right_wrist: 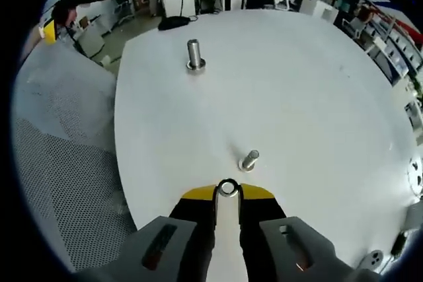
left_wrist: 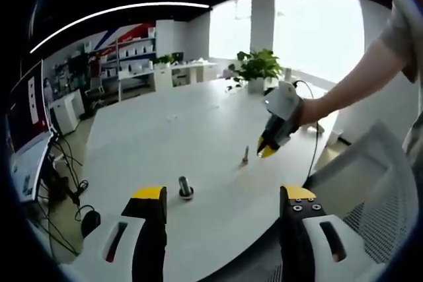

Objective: Place the washer onto the threaded stud by aligning its center hole with the stud, sliding it down to the base, and recovering from edge contact or off-axis alignment until the washer reaches the visible bottom stop.

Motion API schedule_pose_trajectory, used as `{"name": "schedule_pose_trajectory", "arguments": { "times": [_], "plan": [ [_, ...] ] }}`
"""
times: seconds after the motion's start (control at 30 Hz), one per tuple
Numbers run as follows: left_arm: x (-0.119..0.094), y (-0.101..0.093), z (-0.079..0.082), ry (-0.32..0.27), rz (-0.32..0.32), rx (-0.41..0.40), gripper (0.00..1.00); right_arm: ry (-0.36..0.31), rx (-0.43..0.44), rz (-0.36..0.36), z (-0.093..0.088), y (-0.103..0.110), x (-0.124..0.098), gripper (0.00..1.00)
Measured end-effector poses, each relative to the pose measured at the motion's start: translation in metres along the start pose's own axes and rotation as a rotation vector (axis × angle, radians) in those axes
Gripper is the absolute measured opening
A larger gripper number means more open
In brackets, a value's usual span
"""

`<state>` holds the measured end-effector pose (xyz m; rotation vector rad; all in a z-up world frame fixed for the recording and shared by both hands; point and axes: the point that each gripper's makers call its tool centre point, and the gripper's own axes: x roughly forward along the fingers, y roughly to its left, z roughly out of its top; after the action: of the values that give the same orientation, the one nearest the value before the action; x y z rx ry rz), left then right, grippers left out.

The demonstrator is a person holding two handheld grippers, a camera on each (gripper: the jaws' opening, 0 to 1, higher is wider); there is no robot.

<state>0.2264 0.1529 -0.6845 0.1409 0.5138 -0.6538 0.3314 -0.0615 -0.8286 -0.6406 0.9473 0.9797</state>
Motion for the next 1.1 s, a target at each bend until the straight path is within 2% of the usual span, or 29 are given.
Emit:
{"name": "schedule_pose_trajectory", "arguments": {
  "times": [0.1,0.3,0.4,0.47,0.57,1.1],
  "plan": [
    [0.0,0.0,-0.001,0.005,0.002,-0.002,0.68,-0.013,0.027,-0.005,0.004,-0.007,-0.004,0.14],
    [-0.001,0.002,0.0,0.0,0.008,-0.006,0.68,-0.029,0.01,-0.03,0.017,-0.014,-0.006,0.14],
    [0.0,0.002,-0.002,0.01,0.012,0.007,0.68,-0.043,0.03,-0.028,0.024,-0.015,-0.005,0.14],
    [0.0,0.001,-0.002,0.011,0.012,0.012,0.68,-0.04,0.012,-0.027,0.027,-0.012,-0.004,0.14],
    [0.001,0.002,-0.003,0.016,0.011,0.012,0.68,-0.025,-0.031,-0.036,0.029,-0.013,-0.002,0.14],
    [0.002,0.004,-0.007,0.034,0.017,0.001,0.68,-0.001,-0.07,-0.016,0.035,-0.014,0.007,0.14]
  ]
}}
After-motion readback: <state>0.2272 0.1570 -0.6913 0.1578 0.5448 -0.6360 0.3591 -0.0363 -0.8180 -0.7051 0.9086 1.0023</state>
